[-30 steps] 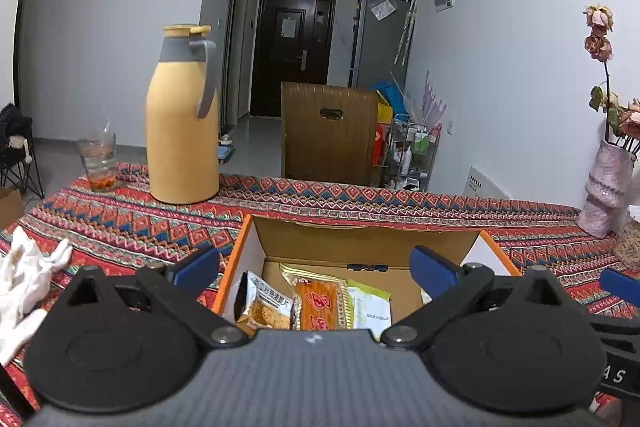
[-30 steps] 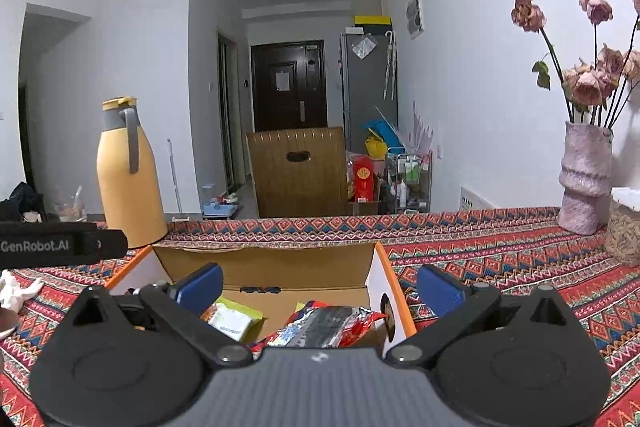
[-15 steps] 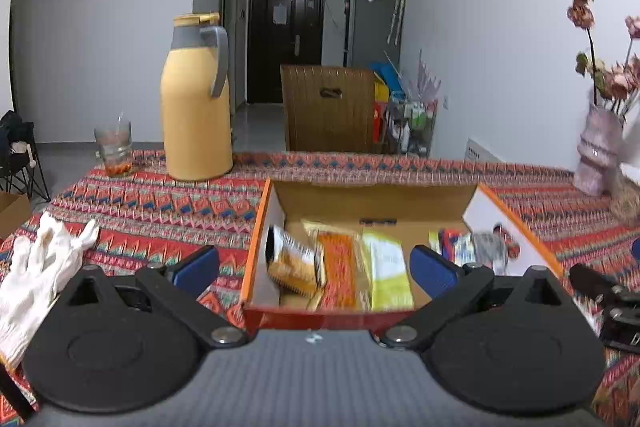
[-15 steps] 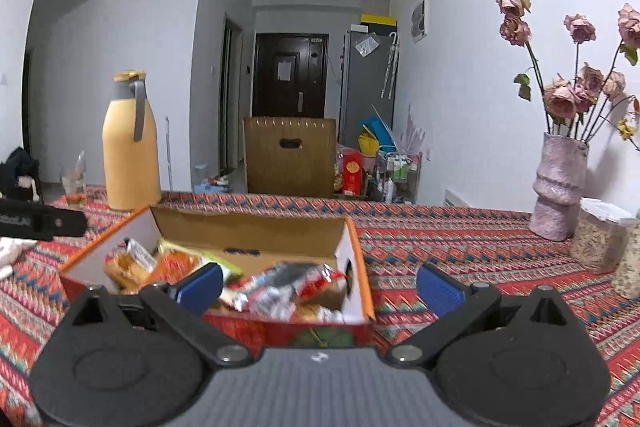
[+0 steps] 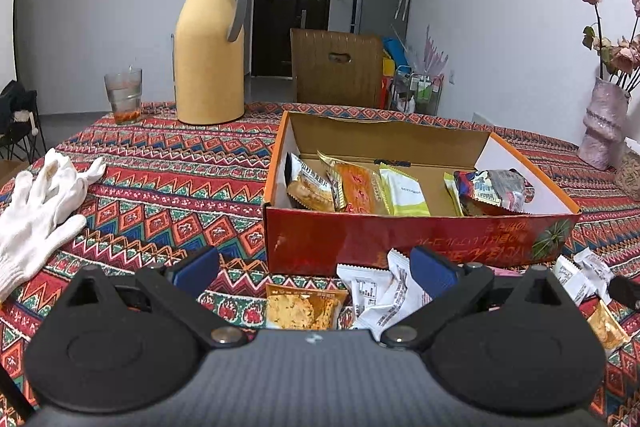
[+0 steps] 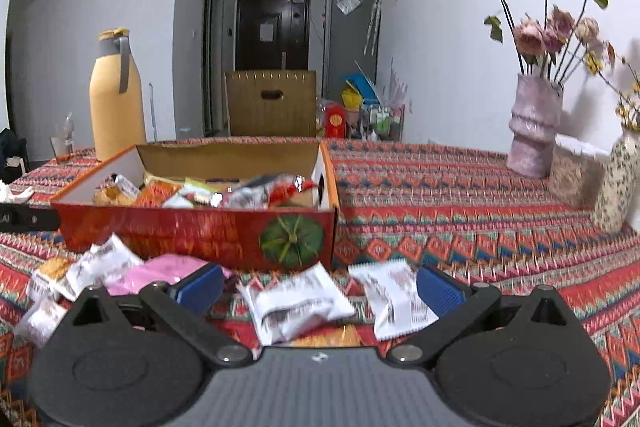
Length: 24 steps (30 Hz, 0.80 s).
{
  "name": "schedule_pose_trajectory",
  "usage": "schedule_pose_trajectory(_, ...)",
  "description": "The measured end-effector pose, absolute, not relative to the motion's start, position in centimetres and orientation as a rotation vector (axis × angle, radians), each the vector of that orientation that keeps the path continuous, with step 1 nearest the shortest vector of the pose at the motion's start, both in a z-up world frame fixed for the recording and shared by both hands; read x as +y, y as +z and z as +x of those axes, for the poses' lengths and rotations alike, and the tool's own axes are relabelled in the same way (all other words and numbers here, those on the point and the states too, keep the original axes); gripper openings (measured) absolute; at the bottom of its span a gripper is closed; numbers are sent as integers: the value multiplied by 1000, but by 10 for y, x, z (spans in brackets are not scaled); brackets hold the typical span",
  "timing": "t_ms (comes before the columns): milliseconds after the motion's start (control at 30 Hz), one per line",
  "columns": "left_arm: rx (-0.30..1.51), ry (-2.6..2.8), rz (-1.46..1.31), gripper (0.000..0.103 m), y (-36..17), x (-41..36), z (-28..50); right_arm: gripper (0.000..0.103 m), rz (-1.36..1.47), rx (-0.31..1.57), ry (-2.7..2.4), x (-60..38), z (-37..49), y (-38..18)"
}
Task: Organize snacks
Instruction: 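Withdraw both tools from the box back toward the snack pile, then grasp the white printed sachet with the right tool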
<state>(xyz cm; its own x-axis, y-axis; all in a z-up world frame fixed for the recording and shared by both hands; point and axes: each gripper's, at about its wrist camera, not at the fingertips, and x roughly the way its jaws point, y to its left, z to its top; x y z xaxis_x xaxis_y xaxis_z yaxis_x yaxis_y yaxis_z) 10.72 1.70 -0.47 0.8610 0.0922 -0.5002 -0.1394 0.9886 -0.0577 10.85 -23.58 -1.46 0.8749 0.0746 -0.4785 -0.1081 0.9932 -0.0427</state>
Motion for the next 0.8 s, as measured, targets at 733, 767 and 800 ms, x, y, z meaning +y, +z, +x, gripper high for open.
schedule_pose_trajectory(733,483,90,-98,103,-21,17,105,103,-50,511,-8,-260,109,-30)
schedule_pose_trajectory(767,485,90,-101,103,-22,17,105,103,-51,517,-12,-264,114,-30)
schedule_pose_trajectory(800,487,90,-104,103,-22,18,106,103,-52,525,-13,-269,119,-30)
